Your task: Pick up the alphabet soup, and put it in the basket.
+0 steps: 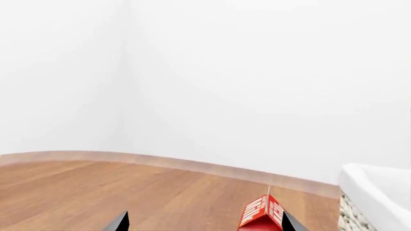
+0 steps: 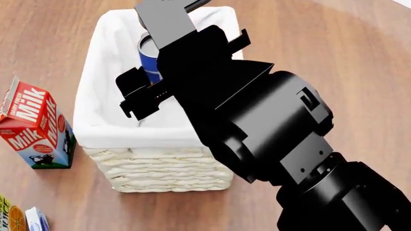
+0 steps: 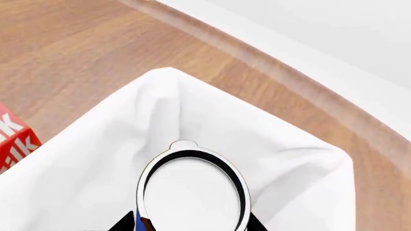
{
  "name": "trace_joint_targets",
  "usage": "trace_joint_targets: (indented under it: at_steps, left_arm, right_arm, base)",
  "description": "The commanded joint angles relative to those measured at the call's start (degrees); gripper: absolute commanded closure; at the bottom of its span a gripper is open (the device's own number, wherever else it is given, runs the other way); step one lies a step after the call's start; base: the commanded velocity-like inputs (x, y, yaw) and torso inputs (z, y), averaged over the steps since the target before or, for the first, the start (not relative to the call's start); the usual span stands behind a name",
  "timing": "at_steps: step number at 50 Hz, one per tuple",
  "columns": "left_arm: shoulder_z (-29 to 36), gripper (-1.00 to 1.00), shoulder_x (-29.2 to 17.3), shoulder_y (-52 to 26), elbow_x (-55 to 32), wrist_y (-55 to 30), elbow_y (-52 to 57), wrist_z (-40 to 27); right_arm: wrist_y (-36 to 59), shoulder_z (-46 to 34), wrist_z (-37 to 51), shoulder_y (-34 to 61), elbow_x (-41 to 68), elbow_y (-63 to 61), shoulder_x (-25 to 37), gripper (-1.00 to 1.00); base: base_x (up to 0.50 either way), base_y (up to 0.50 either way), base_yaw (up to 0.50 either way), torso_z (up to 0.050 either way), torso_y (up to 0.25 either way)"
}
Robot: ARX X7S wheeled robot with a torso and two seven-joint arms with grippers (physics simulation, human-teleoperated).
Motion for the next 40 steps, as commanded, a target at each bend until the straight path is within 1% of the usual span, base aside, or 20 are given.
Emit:
trace_joint_targets:
  at_steps: [1,11,12,35,40]
  left_arm:
    - [0.0,-1.00,0.1,0.1,-0.1,0.6,-0.2,0.0]
    - [0.0,-1.00,0.1,0.1,-0.2,0.9,-0.3,-0.1]
    - [0.0,-1.00,0.1,0.1,-0.3,0.9,-0.3,-0.1]
    - [0.0,-1.00,-0.1,0.2,-0.4,0.9,-0.2,-0.2]
    - [0.0,-1.00,-0.1,0.1,-0.3,0.7,-0.2,-0.3]
  right_arm:
    - [-0.3,0.2,-0.5,0.5,-1.6,-0.7,0.1,1.00]
    - [-0.7,0.4,0.1,0.7,-1.6,-0.6,0.0,1.00]
    - [-0.7,0.4,0.2,0.7,-1.6,-0.6,-0.1,-1.00]
    - [-1.0,-0.2,1.0,1.1,-2.1,-1.1,0.7,-1.00]
    - [-0.4,1.5,2.4,1.3,-0.9,-4.9,2.6,-1.00]
  base:
    - [0.00,0.00,0.00,0.000,0.000]
    - [0.00,0.00,0.00,0.000,0.000]
    - [0.00,0.00,0.00,0.000,0.000]
    - [0.00,0.00,0.00,0.000,0.000]
    - [0.00,0.00,0.00,0.000,0.000]
